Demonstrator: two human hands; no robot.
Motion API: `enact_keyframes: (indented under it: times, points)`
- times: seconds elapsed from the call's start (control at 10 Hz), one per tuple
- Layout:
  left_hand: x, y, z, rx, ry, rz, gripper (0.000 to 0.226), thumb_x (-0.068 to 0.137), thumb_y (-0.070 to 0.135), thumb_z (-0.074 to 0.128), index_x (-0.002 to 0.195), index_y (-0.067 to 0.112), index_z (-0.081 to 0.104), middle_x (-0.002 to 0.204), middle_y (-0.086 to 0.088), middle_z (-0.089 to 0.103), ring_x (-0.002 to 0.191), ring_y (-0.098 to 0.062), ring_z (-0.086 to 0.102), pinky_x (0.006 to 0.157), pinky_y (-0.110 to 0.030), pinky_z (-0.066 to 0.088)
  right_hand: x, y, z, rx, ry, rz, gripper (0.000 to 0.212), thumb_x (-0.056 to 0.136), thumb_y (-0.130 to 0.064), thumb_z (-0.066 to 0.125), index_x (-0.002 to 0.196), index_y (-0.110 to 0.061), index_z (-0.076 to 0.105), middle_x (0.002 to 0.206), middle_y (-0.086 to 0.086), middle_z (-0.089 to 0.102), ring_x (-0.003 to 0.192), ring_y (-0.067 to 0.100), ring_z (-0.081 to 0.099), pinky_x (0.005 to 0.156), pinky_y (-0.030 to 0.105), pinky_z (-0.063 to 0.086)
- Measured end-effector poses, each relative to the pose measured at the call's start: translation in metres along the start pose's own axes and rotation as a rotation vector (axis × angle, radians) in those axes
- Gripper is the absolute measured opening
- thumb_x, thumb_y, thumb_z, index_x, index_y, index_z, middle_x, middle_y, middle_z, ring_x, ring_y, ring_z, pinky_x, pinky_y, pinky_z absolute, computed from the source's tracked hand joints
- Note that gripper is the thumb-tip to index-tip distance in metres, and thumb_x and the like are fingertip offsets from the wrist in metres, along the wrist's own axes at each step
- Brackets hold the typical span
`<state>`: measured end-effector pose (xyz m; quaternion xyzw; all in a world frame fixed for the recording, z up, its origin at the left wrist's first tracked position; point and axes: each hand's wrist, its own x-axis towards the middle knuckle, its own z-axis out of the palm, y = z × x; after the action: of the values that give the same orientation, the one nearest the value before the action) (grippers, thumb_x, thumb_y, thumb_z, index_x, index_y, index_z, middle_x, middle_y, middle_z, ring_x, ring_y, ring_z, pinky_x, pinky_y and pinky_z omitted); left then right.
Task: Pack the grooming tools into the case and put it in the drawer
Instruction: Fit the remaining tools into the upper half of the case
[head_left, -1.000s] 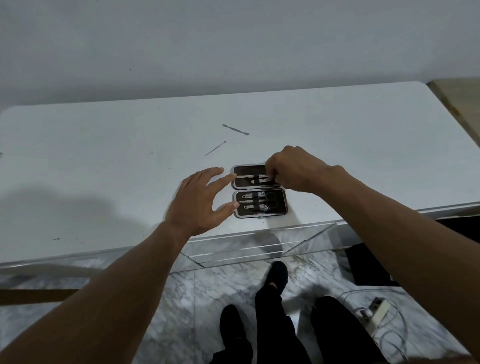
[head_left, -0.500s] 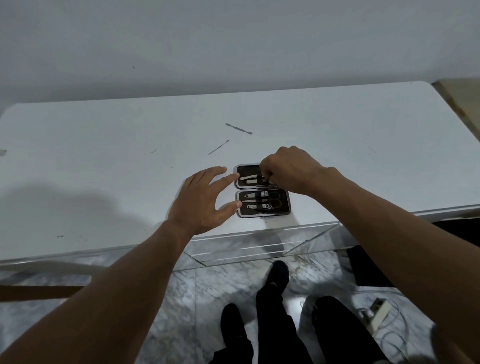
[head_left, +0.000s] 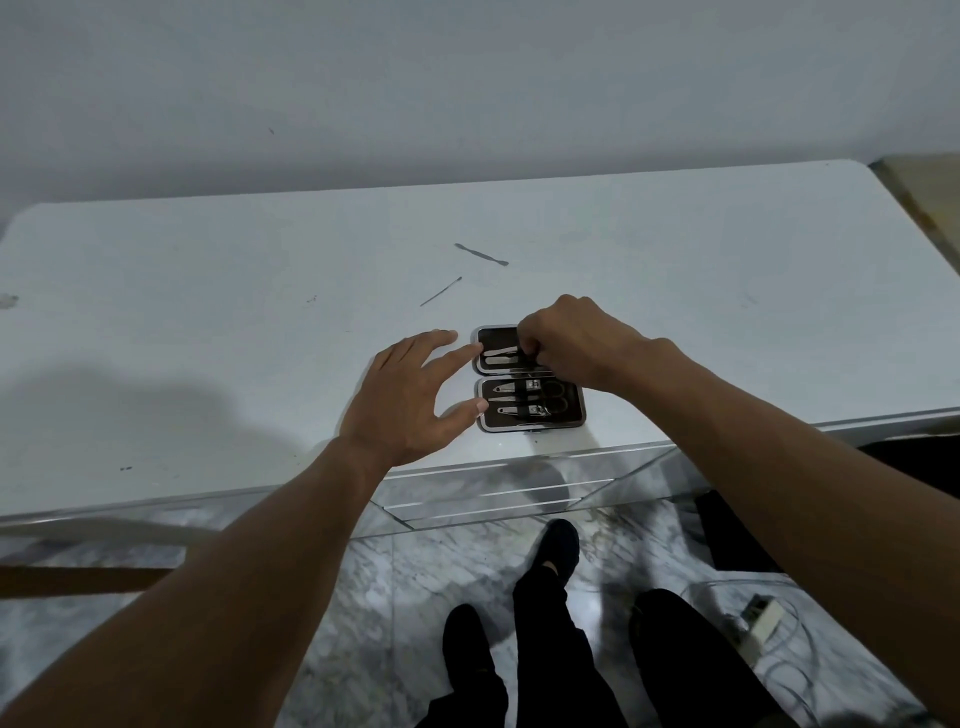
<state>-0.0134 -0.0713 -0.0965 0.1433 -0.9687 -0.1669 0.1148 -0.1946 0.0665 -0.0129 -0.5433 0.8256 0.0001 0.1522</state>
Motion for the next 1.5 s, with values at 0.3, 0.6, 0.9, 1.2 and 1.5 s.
enact_keyframes:
  times: [0.3, 0.6, 0.9, 1.2, 1.5]
  points:
    - [0.000, -0.001, 0.000, -0.006, -0.009, -0.004, 0.061, 0.087, 0.063, 0.047, 0.141, 0.036, 0.045, 0.146, 0.005, 0.045, 0.136, -0.017, 0.039, 0.110, -0.042, 0.035, 0.000, 0.002, 0.003, 0.006, 0.014, -0.020, 0.021, 0.084, -0.001, 0.050, 0.094, -0.015, 0.062, 0.092, 0.013, 0.063, 0.080, 0.033, 0.057, 0.068, 0.036, 0.050]
    - [0.000, 0.000, -0.001, -0.003, -0.023, -0.008, 0.062, 0.087, 0.064, 0.044, 0.142, 0.036, 0.042, 0.147, 0.004, 0.044, 0.136, -0.017, 0.038, 0.110, -0.042, 0.034, 0.002, 0.006, 0.008, 0.038, 0.034, -0.013, 0.020, 0.083, -0.002, 0.050, 0.092, -0.015, 0.061, 0.089, 0.011, 0.064, 0.079, 0.033, 0.057, 0.070, 0.039, 0.052]
    - [-0.001, 0.001, -0.003, -0.021, -0.041, -0.011, 0.060, 0.088, 0.064, 0.043, 0.142, 0.037, 0.043, 0.147, 0.003, 0.045, 0.136, -0.018, 0.039, 0.110, -0.041, 0.032, 0.004, 0.019, -0.008, 0.090, 0.097, 0.071, 0.020, 0.084, -0.003, 0.047, 0.089, -0.014, 0.063, 0.086, 0.011, 0.067, 0.080, 0.032, 0.059, 0.069, 0.035, 0.050]
    - [-0.002, 0.003, -0.007, -0.051, -0.063, -0.042, 0.059, 0.088, 0.064, 0.043, 0.140, 0.037, 0.045, 0.148, 0.004, 0.044, 0.136, -0.018, 0.039, 0.109, -0.045, 0.037, 0.038, 0.010, -0.013, 0.088, 0.117, 0.118, 0.016, 0.089, -0.013, 0.050, 0.096, -0.008, 0.063, 0.095, 0.016, 0.068, 0.085, 0.036, 0.062, 0.074, 0.040, 0.054]
    - [0.000, 0.002, -0.010, -0.059, -0.071, -0.040, 0.056, 0.089, 0.060, 0.047, 0.141, 0.038, 0.045, 0.147, 0.007, 0.044, 0.136, -0.016, 0.039, 0.108, -0.040, 0.037, 0.101, 0.002, -0.022, 0.024, 0.138, 0.144, 0.011, 0.084, 0.000, 0.048, 0.077, -0.006, 0.053, 0.084, 0.017, 0.063, 0.071, 0.033, 0.053, 0.061, 0.032, 0.038]
